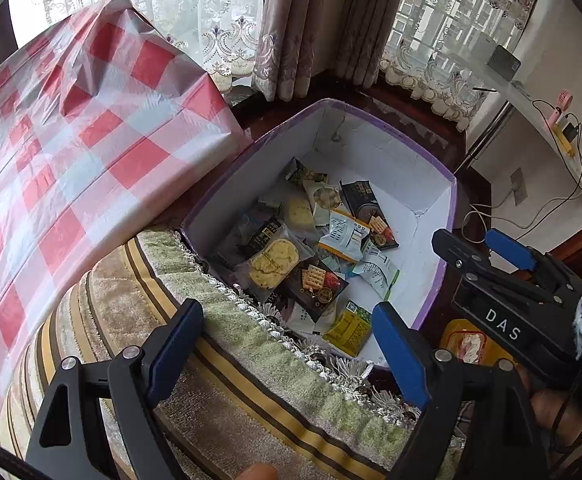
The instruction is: Organize snacks
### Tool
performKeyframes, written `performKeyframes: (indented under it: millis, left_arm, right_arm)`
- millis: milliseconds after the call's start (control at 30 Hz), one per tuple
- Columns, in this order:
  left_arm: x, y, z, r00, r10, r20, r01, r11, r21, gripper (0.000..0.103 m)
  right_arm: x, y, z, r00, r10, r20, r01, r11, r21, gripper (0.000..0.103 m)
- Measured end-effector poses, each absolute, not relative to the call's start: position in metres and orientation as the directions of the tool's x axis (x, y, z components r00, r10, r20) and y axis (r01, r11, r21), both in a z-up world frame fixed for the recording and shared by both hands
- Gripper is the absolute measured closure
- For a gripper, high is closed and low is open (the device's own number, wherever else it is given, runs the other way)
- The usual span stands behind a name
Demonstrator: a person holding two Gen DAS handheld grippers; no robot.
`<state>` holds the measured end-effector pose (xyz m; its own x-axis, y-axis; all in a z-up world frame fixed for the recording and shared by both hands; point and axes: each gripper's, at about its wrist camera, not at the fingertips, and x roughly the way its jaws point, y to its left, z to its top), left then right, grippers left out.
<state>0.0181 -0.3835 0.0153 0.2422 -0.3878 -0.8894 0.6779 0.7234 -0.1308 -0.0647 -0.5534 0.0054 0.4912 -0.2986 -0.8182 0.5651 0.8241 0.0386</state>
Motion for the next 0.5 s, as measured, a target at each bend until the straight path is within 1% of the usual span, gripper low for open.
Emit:
performKeyframes:
  millis: [167,500]
  left_arm:
    - [0.0192,-0.3837,0.0137,0.229,-0.392,-0.891,0.680,0.719,-0.141,0.012]
    - [0.0180,-0.3858,0.0114,0.226,-0.386,-0.894,0.684,0.716,-0.137,0.011]
  right_arm:
    - [-0.0638,-0.5513,0.0048,0.490,-0.296,-0.820,0.563,0.825,0.039,0.029]
    - [-0.0654,-0.5516,0.0024,0.484,-0.291,-0.825,0.569,0.821,0.044,0.029]
